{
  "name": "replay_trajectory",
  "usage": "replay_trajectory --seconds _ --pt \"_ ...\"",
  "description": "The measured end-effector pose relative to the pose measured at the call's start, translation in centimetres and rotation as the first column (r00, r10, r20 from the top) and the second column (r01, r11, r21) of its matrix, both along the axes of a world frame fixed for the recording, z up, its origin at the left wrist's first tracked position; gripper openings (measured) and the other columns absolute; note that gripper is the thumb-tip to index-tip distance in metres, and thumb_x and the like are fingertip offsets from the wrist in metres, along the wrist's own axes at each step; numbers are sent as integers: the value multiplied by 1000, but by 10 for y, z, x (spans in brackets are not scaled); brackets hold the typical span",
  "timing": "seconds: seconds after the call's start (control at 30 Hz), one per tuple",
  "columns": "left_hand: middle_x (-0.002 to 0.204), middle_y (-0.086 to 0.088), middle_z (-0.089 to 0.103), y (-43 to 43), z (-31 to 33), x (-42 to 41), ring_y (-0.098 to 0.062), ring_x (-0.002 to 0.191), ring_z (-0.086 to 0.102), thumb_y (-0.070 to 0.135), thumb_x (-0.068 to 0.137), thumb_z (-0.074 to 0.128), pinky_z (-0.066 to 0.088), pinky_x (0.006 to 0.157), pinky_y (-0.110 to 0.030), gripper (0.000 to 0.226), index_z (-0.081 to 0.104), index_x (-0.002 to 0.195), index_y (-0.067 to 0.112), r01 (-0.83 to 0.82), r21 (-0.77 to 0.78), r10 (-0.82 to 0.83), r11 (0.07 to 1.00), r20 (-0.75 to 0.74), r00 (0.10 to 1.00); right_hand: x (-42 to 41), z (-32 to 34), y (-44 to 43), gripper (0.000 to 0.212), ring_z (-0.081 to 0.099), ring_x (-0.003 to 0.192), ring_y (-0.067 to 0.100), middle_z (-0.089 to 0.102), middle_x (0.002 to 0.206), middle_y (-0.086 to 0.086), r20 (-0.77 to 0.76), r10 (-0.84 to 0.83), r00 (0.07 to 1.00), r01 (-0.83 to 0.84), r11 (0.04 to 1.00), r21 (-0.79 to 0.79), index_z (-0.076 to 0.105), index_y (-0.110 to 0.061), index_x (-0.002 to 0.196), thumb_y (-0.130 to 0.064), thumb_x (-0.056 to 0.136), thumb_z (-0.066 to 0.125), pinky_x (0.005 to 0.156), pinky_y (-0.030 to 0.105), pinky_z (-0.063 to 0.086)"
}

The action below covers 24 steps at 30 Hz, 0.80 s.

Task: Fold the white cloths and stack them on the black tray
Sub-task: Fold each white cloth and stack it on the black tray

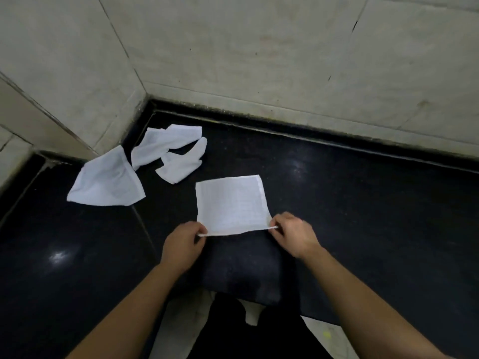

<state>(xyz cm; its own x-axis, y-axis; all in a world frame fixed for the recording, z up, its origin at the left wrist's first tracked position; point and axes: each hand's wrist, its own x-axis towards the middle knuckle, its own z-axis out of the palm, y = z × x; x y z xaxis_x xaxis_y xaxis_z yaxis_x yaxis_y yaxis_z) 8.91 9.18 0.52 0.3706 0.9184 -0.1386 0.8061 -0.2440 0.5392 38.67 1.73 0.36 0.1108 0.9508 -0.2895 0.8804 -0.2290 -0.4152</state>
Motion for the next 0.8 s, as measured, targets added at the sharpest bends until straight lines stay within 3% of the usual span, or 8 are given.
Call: replay_trajectory --seconds 0.13,0.27,0.4,0.5,0.6,0.67,0.8 --pt "105 10 67 -57 -36 -18 -16 97 60 12 85 69 52 75 -31 13 70 92 22 125 -105 -139 987 -139 981 -19 -42 -58 17 60 104 21 57 112 -1 12 60 998 -59 996 -64 65 -20 106 -29 94 59 75 37 52" --pt "99 6 69 -75 -47 -23 -20 83 63 1 73 78 54 67 -30 22 73 85 18 128 -35 -131 991 -108 985 -20 -46 -72 22 56 107 19 55 116 -1 14 68 998 -68 996 -52 64 -20 114 -29 96 56 75 35 51" --pt "105 5 70 -72 -43 -24 -19 92 62 8 84 73 49 75 -27 17 76 99 17 63 -76 -69 995 -81 994 -13 -42 -64 20 58 99 14 57 112 -6 -54 66 996 -70 995 -74 67 -26 111 -33 97 55 75 30 47" --pt "101 6 69 -53 -38 -20 -12 92 61 18 92 69 47 79 -25 17 74 108 19 -155 -214 164 964 23 986 -7 -40 -44 13 62 89 11 63 103 -9 -231 -147 962 125 987 -104 71 -29 101 -35 96 60 82 27 48" --pt "96 2 69 -22 -34 -11 -13 89 65 19 89 73 52 84 -28 18 71 107 18 -406 -384 489 829 149 859 -5 -40 -13 8 66 81 9 72 89 -9 -403 -382 832 358 924 -136 70 -32 88 -25 92 70 83 23 53" --pt "98 0 69 -2 -32 -3 -13 91 65 17 88 74 52 86 -29 19 70 106 15 -483 -478 627 733 200 753 -4 -38 10 7 67 79 8 73 87 -8 -473 -490 732 460 868 -188 74 -26 93 -20 90 72 80 20 54" --pt "100 -2 71 38 -38 10 -11 91 65 15 87 75 51 88 -26 18 71 105 11 -535 -542 733 649 254 631 0 -39 53 15 68 85 7 74 92 -7 -486 -567 665 539 815 -213 76 -21 104 -26 91 71 79 16 50"
